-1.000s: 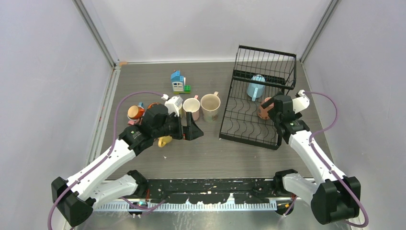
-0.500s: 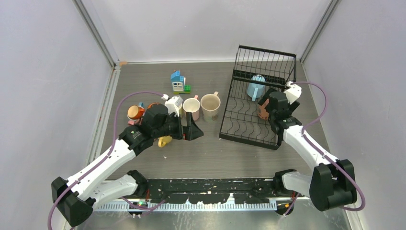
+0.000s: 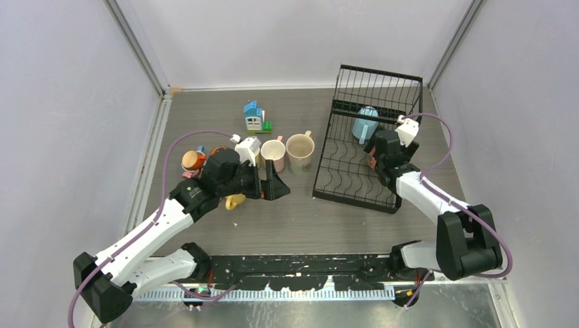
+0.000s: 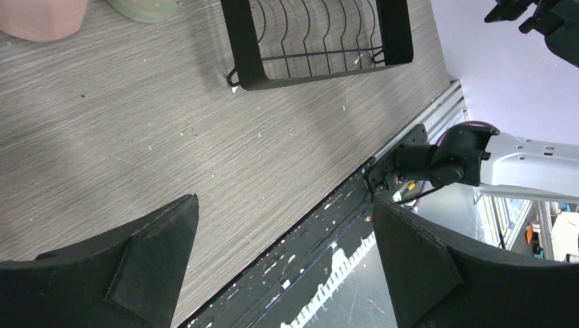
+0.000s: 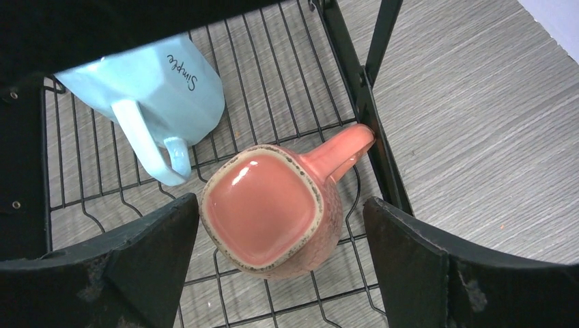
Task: Unload the cups from the dish rack
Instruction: Unload the cup from the dish rack, then place the cup at the center of the board.
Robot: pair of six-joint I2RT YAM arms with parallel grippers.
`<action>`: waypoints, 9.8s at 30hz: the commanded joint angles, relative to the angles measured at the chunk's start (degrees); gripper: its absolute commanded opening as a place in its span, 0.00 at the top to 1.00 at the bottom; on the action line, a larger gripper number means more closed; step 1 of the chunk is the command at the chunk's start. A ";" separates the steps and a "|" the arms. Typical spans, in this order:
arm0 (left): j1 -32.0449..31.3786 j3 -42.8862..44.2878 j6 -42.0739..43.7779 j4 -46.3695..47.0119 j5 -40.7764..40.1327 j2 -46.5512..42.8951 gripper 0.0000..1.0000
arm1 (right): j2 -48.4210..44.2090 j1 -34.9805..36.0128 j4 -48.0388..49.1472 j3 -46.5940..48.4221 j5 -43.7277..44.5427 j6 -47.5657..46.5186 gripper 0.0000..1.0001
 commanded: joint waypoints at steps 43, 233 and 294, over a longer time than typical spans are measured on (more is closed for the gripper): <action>-0.25 -0.61 -5.12 3.61 -0.81 1.94 0.00 | -12.50 4.82 -14.21 4.13 -0.89 8.23 0.84; -5.83 30.22 5.67 -28.79 -24.52 44.15 0.75 | -23.25 14.80 -31.21 16.30 -21.36 18.65 0.00; -6.88 29.60 4.32 -31.13 -22.88 32.26 0.20 | -28.41 14.76 -31.40 11.07 -13.41 19.54 0.00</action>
